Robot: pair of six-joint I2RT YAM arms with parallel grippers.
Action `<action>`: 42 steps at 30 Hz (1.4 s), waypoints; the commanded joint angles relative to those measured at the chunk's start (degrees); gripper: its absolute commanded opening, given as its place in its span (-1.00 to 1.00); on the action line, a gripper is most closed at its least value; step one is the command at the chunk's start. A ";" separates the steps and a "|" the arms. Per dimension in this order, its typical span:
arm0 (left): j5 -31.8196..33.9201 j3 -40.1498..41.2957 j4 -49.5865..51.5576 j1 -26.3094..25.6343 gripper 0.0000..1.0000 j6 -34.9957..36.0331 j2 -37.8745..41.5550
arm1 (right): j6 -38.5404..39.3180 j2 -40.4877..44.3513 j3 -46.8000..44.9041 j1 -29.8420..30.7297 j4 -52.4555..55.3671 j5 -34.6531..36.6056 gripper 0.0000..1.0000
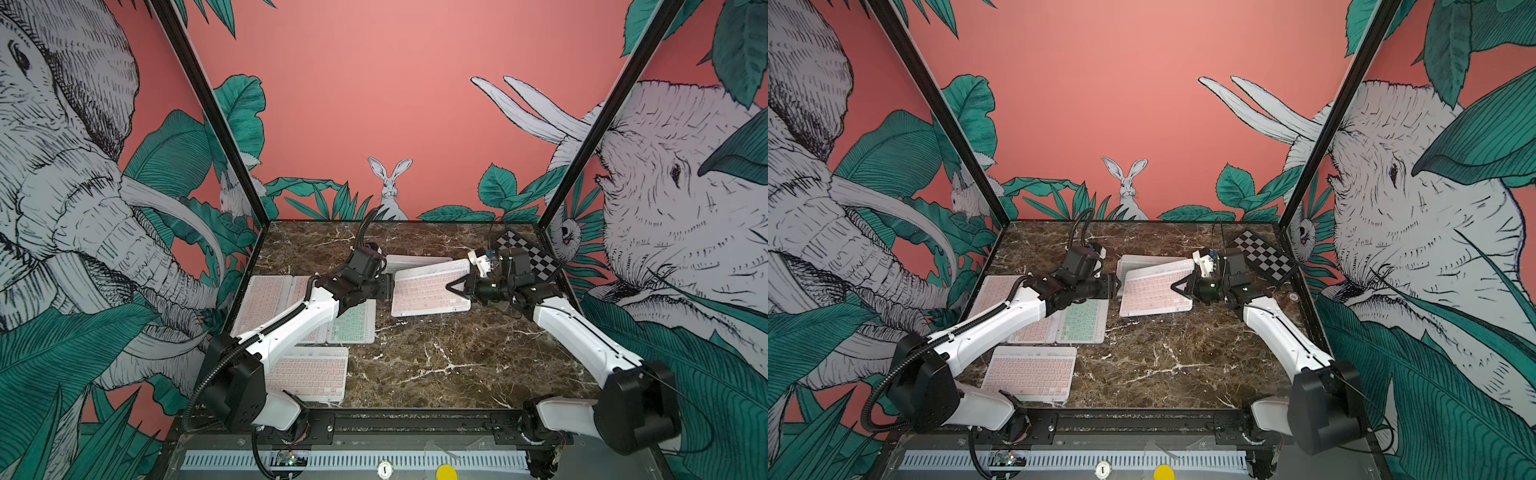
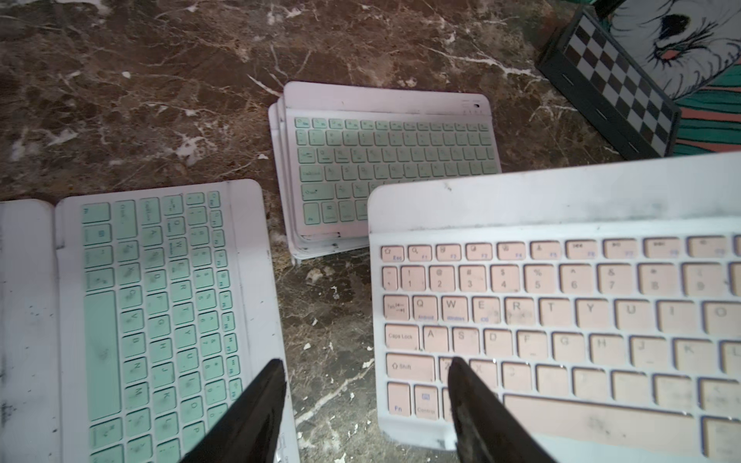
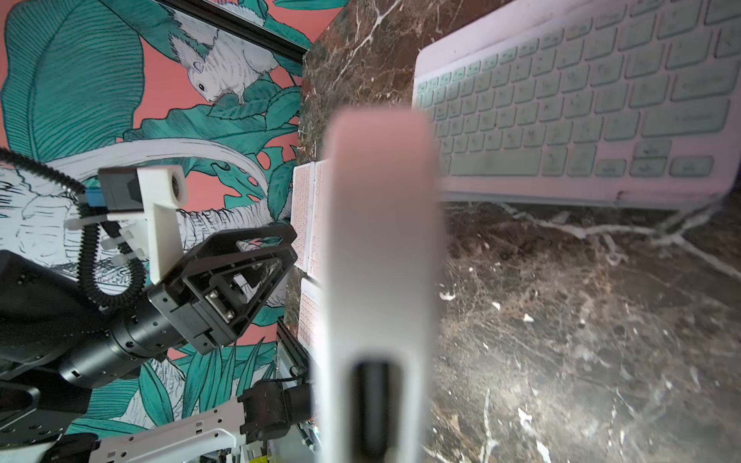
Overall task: Stack the numeric keypads
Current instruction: Place the numeric keypad at the numeric keypad.
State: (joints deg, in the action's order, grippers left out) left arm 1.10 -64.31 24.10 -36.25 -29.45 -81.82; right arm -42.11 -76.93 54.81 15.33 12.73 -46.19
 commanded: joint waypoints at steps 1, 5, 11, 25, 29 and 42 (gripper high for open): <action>-0.45 -2.57 3.27 2.08 0.34 -0.61 1.68 | 1.05 -5.30 5.83 -0.85 -6.03 -4.85 -1.00; -1.37 -4.94 4.35 4.77 0.35 -0.28 0.13 | 0.21 -13.99 12.64 -1.85 -9.50 -7.99 -1.00; -0.75 -7.57 5.72 6.66 0.35 1.07 -2.08 | 2.58 -25.26 22.81 -2.74 -8.65 -8.74 -1.00; -1.23 -9.14 6.82 7.15 0.34 1.82 -5.40 | -2.88 -38.88 30.25 -4.59 -16.88 -15.63 -1.00; -1.58 -9.97 7.34 7.13 0.34 1.95 -6.99 | -3.16 -41.10 31.30 -4.79 -17.13 -17.78 -1.00; -1.63 -9.90 7.69 7.15 0.32 1.59 -8.39 | -2.32 -45.32 32.64 -6.85 -15.86 -21.78 -1.00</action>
State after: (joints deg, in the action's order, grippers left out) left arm -0.62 -73.14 30.24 -29.43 -28.21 -90.65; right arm -44.82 -122.08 85.89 9.32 -0.19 -63.92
